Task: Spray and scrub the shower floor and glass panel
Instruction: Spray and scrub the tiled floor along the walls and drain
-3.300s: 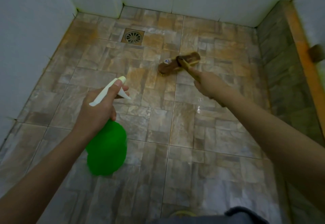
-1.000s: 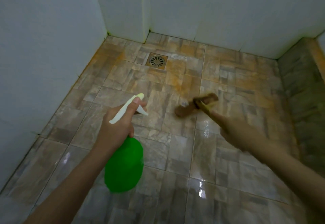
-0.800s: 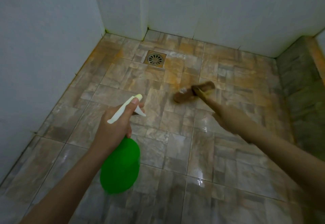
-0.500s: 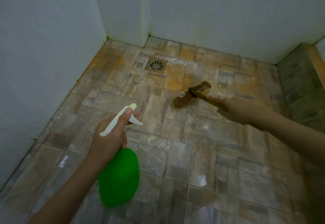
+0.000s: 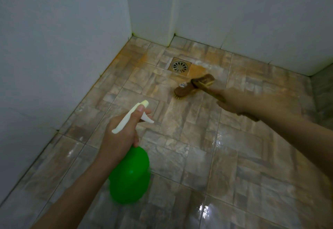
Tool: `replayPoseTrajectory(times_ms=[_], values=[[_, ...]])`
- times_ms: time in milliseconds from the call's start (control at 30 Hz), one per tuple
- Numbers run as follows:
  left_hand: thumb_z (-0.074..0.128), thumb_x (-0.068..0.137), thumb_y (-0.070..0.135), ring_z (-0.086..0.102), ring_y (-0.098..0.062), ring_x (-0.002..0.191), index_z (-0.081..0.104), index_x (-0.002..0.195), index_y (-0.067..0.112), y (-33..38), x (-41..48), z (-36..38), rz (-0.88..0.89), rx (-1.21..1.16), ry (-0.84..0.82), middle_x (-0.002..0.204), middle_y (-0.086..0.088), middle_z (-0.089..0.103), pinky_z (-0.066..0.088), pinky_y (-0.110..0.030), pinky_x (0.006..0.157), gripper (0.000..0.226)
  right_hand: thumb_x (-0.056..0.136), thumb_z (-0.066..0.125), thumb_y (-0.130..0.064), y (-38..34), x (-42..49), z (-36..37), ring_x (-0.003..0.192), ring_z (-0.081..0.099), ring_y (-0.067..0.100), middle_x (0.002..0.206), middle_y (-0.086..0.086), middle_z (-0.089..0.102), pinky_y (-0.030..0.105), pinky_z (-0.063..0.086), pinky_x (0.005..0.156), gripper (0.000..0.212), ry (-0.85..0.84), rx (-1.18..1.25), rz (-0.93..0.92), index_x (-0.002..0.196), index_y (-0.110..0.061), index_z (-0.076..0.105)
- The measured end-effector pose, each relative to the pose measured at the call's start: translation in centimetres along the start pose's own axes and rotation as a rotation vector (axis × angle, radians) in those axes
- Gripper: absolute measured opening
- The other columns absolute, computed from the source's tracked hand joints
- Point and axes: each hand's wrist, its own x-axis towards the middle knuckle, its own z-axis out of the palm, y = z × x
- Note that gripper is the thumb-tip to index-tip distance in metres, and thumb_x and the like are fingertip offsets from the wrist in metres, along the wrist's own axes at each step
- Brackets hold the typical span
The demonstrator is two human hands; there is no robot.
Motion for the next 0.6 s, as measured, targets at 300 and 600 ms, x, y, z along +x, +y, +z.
replayPoseTrajectory(times_ms=[300,600], values=[[0.051,0.091,0.071,0.049,-0.017,0.043,0.072,0.082,0.06,0.2,-2.1,-1.0,0.017,0.042,0.029,0.101,-0.014,0.077,0.044,-0.028,0.052,0.026,0.092,0.04,0.0,-3.2,2.2,2.1,0.068,0.061,0.026,0.104,0.015,0.058,0.038,0.056,0.054,0.076,0.125,0.078,-0.099,0.15,-0.044,0.015],[0.046,0.085,0.074,0.048,-0.011,0.043,0.069,0.094,0.065,-0.2,-5.6,-4.0,-0.062,0.1,0.051,0.106,0.015,0.077,0.043,-0.022,0.048,0.027,0.096,0.037,-0.004,-7.2,-7.2,8.3,0.057,0.06,0.025,0.089,0.014,0.059,0.035,0.052,0.046,0.082,0.062,0.095,-0.049,0.147,-0.051,-0.005]])
